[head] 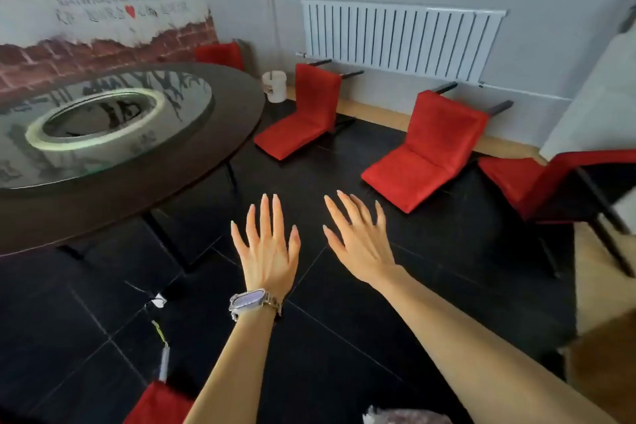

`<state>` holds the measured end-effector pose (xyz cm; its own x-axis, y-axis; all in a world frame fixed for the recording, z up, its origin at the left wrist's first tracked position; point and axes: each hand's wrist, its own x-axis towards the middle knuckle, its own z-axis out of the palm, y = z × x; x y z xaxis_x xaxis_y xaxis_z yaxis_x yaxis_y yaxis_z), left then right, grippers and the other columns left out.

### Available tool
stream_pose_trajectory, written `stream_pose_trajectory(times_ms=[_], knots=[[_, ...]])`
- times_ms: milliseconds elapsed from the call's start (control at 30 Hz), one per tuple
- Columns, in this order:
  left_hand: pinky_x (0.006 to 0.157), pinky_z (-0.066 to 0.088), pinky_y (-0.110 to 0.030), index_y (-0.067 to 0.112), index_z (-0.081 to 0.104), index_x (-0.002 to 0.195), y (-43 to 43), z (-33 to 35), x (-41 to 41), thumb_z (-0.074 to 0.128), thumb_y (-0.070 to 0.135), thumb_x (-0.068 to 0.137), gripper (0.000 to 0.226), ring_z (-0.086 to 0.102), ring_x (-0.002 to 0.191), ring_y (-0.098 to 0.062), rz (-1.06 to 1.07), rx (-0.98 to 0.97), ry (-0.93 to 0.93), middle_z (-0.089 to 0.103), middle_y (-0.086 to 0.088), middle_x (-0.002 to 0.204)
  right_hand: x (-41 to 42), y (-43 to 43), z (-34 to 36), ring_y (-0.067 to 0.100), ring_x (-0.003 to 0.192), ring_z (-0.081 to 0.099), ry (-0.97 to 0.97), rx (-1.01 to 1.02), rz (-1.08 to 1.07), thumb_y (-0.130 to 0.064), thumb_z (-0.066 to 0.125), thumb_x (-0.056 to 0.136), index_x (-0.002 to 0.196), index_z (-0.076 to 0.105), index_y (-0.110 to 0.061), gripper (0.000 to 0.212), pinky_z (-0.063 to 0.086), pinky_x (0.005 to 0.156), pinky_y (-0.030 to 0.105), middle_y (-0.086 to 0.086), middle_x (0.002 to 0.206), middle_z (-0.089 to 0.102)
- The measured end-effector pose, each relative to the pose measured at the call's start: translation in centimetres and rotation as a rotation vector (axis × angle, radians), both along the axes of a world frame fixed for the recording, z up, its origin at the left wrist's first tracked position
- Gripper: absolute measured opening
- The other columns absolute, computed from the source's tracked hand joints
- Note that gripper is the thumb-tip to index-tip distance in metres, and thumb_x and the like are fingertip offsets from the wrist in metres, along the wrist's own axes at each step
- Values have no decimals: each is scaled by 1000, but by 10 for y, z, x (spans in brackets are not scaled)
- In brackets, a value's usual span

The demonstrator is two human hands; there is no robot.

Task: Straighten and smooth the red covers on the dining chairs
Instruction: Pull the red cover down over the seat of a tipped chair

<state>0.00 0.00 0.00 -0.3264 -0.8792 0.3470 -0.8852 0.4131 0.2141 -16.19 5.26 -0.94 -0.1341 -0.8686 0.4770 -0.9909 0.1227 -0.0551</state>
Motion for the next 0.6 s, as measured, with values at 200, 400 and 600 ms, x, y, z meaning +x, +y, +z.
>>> stream_pose_trajectory(times_ms=[200, 400, 600], knots=[[110, 21, -57, 18, 32, 148, -27, -6, -73, 21, 44, 93, 62, 37, 137, -32, -147, 57, 16, 39, -7, 150, -41, -15, -8, 22, 125, 53, -116, -9, -111, -42, 56, 90, 136, 52, -18, 52, 37, 102, 54, 5, 137, 54], [111, 19, -57, 18, 31, 148, -82, -24, -160, 19, 45, 93, 63, 36, 138, -30, -223, 66, -33, 37, -7, 151, -132, -51, -18, 23, 129, 49, -81, 55, -177, -43, 53, 93, 141, 47, -20, 53, 36, 104, 55, 5, 141, 51], [108, 28, -58, 15, 44, 142, -124, -20, -257, 35, 38, 94, 53, 47, 131, -29, -312, 78, -120, 49, -8, 143, -222, -85, -24, 23, 127, 52, -56, 114, -221, -41, 56, 92, 139, 49, -18, 53, 39, 102, 56, 6, 140, 52]])
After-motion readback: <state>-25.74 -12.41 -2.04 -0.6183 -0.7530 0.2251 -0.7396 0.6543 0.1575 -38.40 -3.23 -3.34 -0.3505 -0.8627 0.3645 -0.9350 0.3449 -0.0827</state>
